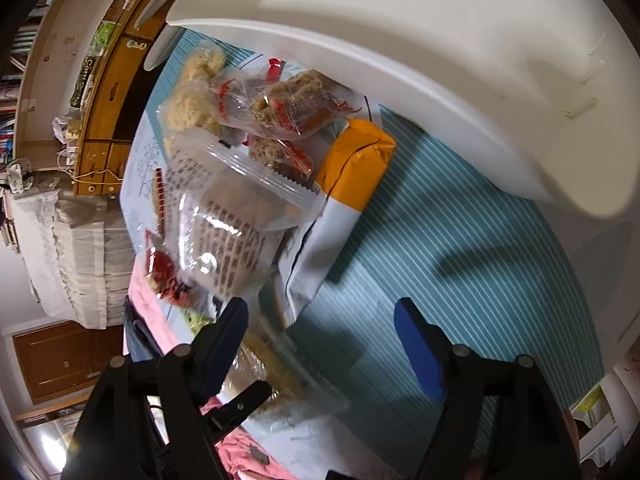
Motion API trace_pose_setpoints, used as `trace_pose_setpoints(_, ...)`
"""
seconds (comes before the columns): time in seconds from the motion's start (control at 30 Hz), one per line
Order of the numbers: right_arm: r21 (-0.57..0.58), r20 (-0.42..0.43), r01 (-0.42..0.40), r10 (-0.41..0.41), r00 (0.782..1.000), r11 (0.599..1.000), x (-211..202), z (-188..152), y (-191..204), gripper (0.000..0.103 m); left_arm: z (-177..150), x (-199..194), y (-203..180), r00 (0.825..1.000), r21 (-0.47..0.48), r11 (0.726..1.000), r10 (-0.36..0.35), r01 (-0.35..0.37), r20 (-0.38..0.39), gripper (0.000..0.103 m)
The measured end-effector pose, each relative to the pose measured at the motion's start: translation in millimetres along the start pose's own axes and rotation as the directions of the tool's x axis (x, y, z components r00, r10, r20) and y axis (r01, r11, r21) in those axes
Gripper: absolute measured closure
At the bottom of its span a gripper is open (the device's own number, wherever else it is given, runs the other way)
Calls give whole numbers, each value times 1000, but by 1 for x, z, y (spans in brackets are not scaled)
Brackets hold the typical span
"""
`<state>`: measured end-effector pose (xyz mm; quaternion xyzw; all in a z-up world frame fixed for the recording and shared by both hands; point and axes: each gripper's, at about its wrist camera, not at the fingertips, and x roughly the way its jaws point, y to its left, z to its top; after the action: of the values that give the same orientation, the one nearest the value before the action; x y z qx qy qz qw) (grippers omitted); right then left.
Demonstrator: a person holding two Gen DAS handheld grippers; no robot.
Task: Organize snacks
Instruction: 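Grasp the Fuji-printed bread bag with left gripper while right grasps orange-wrapped bar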
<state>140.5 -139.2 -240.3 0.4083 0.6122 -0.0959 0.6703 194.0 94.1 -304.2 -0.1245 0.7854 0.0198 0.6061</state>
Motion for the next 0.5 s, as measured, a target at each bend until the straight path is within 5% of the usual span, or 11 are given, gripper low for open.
trace_pose_setpoints(0.5, -24, 112, 111, -108, 988, 994, 25, 12, 11, 49, 36, 11, 1, 999, -32, 998, -51, 52, 4, 0)
